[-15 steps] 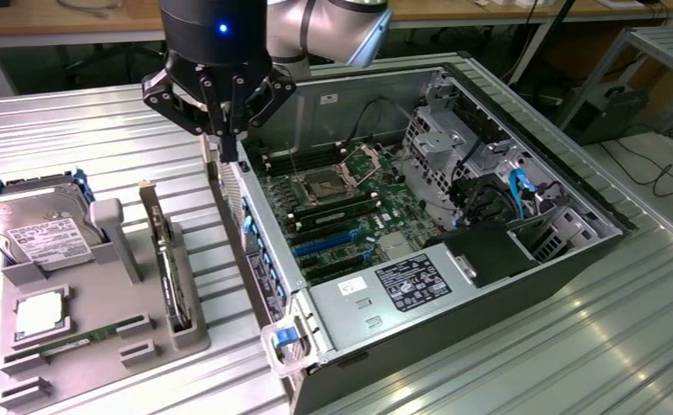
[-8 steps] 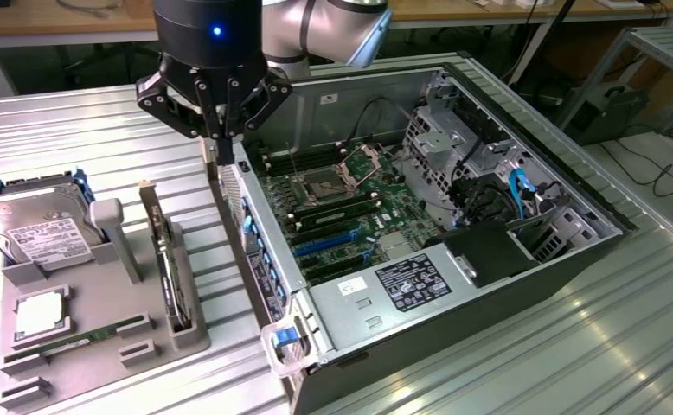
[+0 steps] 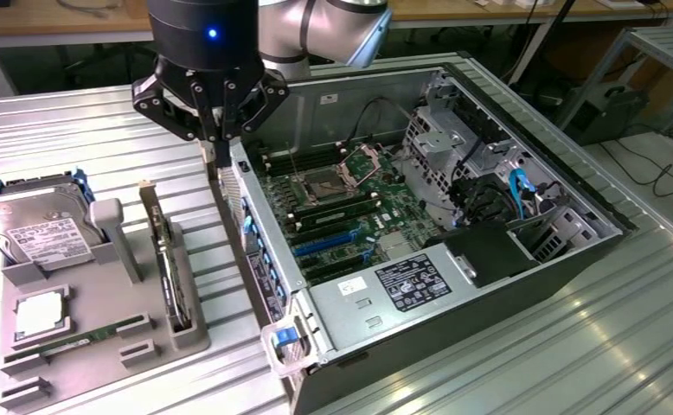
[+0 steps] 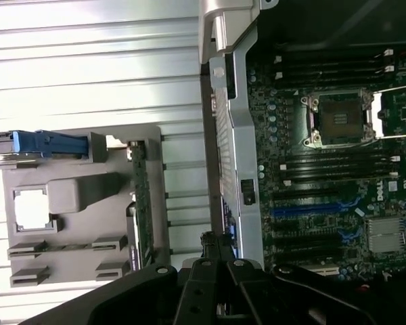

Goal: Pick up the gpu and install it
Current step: 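Reach for the gpu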

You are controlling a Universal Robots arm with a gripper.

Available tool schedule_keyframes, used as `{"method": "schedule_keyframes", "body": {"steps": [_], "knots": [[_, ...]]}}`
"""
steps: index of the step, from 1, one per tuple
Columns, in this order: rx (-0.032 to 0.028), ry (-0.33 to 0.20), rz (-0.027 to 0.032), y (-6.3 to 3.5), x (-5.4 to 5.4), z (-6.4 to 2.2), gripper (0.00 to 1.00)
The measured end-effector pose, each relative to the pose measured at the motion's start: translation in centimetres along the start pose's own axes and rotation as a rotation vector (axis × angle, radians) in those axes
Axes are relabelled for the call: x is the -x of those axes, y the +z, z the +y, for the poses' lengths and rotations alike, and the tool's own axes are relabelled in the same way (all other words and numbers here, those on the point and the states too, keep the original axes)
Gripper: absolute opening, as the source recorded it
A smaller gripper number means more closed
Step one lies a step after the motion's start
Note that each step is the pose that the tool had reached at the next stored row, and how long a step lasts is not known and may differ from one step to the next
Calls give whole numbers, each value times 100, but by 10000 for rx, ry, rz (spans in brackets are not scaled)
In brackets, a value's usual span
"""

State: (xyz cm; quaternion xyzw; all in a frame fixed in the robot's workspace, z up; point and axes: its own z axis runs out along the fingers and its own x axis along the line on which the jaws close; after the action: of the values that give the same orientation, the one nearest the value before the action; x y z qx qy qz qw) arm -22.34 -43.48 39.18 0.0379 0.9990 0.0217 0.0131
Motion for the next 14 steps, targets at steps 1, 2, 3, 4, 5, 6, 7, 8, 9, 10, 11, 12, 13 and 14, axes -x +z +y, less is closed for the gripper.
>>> {"method": "schedule_keyframes", "body": {"steps": [1, 2, 3, 4, 5, 6, 7, 8, 9, 10, 11, 12, 13, 14], "knots": [[0, 0, 0, 0, -4, -4, 11], [-1, 0, 1, -1, -9, -8, 11], [0, 0, 0, -1, -15, -14, 11], [0, 0, 0, -1, -19, -18, 11], [0, 0, 0, -1, -28, -28, 11], [0, 0, 0, -2, -35, -36, 11], [0, 0, 1, -2, -40, -41, 11], [0, 0, 0, -2, -45, -47, 11], [0, 0, 0, -3, -49, -52, 11], [0, 0, 0, -3, -53, -57, 11], [1, 0, 0, -3, -57, -62, 11], [0, 0, 0, -3, -62, -68, 11], [0, 0, 0, -4, -67, -73, 11], [0, 1, 0, -4, -72, -77, 11]]}}
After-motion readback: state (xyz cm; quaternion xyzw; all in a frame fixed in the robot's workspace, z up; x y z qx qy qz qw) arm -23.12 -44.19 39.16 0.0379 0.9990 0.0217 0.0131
